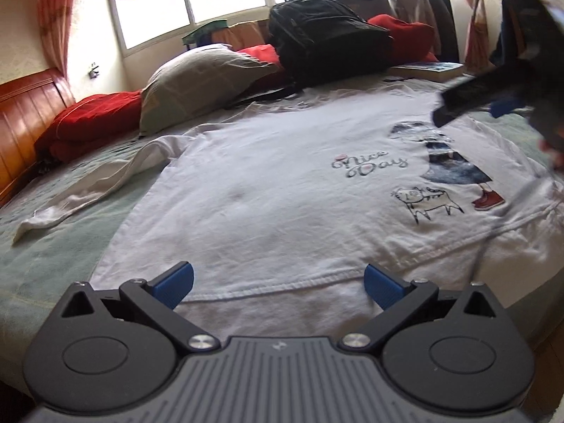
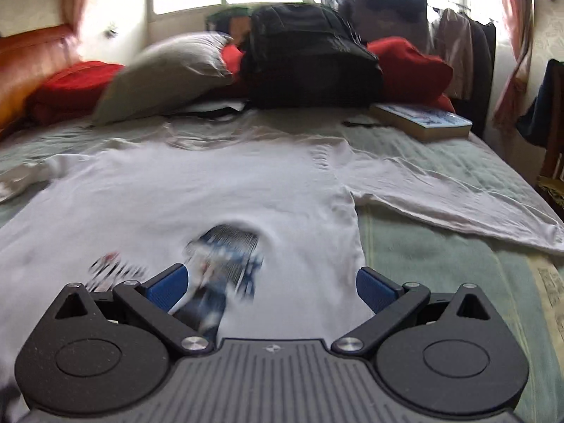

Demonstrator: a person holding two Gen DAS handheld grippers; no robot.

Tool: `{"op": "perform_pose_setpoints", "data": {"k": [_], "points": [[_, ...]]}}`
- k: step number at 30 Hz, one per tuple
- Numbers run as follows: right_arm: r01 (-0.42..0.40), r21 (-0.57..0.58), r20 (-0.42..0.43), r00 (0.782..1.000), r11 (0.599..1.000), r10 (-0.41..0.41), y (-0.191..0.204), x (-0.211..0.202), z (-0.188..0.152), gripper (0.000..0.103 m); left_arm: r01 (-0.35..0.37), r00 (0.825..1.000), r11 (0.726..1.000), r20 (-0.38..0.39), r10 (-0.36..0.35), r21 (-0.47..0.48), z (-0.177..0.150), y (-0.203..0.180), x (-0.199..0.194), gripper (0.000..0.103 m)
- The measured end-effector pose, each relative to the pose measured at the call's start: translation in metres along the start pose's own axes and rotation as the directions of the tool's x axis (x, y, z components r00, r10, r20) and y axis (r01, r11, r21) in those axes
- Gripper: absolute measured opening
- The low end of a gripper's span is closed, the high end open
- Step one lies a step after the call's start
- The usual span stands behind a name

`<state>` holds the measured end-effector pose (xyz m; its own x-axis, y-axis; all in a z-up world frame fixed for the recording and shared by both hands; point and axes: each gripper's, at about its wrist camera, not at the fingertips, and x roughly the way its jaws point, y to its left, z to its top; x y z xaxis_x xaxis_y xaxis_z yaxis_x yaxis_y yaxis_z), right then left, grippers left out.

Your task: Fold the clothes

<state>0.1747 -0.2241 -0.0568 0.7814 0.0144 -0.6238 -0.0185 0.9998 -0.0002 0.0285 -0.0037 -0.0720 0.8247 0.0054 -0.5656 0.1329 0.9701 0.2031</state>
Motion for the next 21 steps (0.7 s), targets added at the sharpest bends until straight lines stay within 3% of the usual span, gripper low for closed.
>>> {"op": "perform_pose_setpoints", "data": {"k": [3,8,18,21], "points": [[0.065,0.006,-0.068,0.996,0.998,-0.064,0.002,0.035,0.013,0.103,0.003,1.0,1.0,0.0,-0.003,-0.016,-0.003,0.003,-0.001,0.102],[0.071,0.006,-0.089,0.994,0.997,-0.07,-0.003,0.028,-0.007,0.103,0.015,1.0,1.0,0.005,-0.015,-0.024,-0.006,0.004,-0.001,0.102],[0.031,-0.083,-0.099,0.994,0.996,-0.04,-0.013,-0.065,-0.088,0.103,0.027,1.0,0.999,0.011,-0.027,-0.018,-0.009,0.0,-0.002,0.102],[-0.027,-0.085,-0.035,0.999,0.996,0.024,-0.015,-0.085,-0.09,0.103,0.031,0.999,0.999,0.01,-0.031,-0.017,-0.01,-0.001,-0.003,0.102]]}}
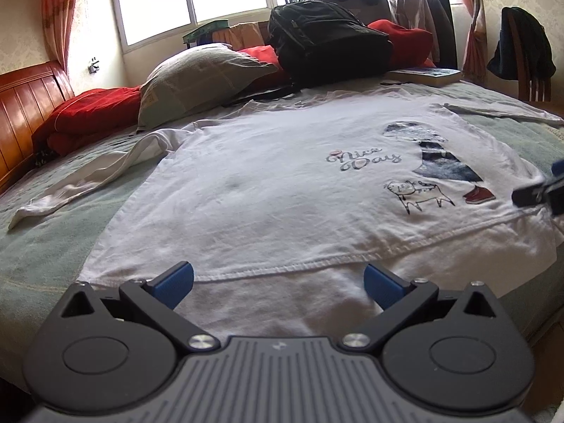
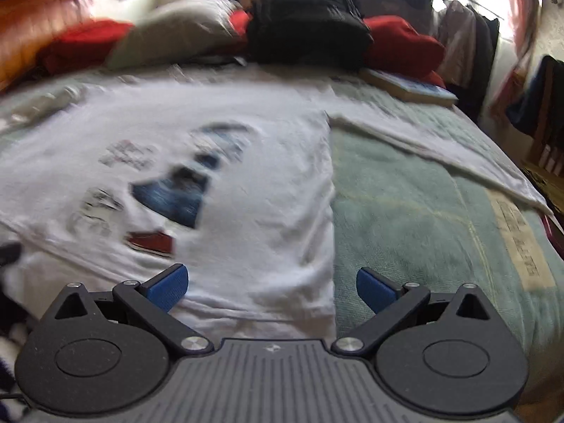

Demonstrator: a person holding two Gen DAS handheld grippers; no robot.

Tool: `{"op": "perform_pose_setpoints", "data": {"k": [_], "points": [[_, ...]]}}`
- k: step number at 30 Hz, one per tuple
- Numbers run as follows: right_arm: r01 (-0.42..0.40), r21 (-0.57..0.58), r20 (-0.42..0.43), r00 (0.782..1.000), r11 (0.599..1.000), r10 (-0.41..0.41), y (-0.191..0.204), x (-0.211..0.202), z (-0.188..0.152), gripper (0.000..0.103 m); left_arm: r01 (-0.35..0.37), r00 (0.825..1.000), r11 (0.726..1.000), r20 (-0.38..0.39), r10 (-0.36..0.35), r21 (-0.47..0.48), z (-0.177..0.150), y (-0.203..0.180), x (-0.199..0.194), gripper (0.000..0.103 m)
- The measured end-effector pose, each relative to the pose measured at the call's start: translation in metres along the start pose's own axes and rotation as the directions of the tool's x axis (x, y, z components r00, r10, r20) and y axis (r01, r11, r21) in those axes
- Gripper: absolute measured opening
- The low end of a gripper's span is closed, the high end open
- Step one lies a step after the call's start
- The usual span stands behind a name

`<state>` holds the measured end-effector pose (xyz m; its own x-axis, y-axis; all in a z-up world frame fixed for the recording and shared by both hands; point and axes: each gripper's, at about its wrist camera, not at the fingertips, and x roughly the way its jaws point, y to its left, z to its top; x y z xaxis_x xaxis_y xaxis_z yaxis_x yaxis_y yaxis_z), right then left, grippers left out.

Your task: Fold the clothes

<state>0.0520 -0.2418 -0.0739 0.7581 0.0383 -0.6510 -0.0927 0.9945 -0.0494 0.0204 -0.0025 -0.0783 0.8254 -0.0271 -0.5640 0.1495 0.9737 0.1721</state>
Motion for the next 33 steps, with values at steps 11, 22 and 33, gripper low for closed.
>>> {"op": "perform_pose_setpoints", "data": {"k": [11,22,33], "points": [[-0.212,0.041,0.013,0.977,0.976,0.212,-0.003,0.012,0.008,0.103,0.007,1.0,1.0,-0.004,-0.008,-0.019,-0.001,0.002,-0.001,0.102],[-0.164,0.096,0.066,0.985,0.982,0.158,-0.012,0.003,0.015,0.103,0.03,0.999,0.997,0.023,-0.029,-0.067,0.009,0.024,-0.007,0.102],[-0.2,0.027,0.024,0.98,0.979,0.199,0.025,0.026,0.007,0.103,0.07,0.991,0.977,-0.101,-0.092,-0.201,-0.013,0.064,-0.004,0.102]]}}
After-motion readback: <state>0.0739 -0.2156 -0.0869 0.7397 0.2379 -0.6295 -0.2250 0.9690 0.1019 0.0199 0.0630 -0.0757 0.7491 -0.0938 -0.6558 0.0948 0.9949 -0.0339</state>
